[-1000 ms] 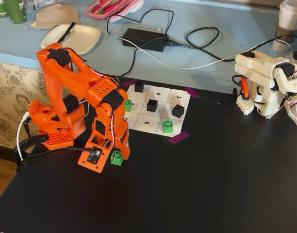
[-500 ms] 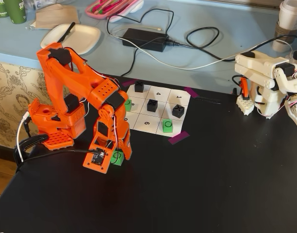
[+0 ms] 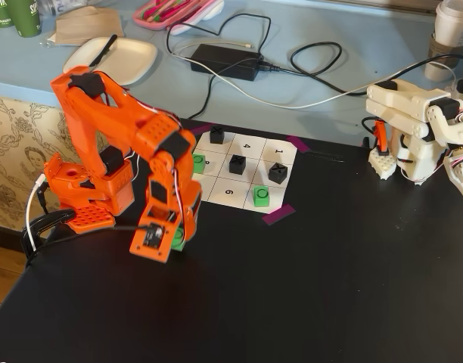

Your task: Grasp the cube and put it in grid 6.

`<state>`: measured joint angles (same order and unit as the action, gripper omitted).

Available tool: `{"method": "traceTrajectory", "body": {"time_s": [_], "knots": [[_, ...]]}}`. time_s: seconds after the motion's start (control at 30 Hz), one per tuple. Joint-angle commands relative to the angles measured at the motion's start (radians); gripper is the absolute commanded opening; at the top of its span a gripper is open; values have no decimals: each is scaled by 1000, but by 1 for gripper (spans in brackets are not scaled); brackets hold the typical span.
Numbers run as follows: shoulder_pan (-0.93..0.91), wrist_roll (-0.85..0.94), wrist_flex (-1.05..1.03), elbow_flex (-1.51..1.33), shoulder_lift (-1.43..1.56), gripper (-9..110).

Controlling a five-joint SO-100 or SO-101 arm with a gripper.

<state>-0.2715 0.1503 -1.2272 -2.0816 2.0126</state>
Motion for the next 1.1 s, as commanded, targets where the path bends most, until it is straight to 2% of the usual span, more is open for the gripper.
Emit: {"method": "traceTrajectory", "body": {"time_s": [0.0, 0.23, 0.53, 0.77, 1.07], "knots": [[66, -28, -106, 118, 109, 0], [295, -69, -221, 245, 267, 0], [572, -69, -120, 270, 192, 0], [646, -118, 8, 336, -35, 0], [699, -155, 103, 347, -189, 0]]}}
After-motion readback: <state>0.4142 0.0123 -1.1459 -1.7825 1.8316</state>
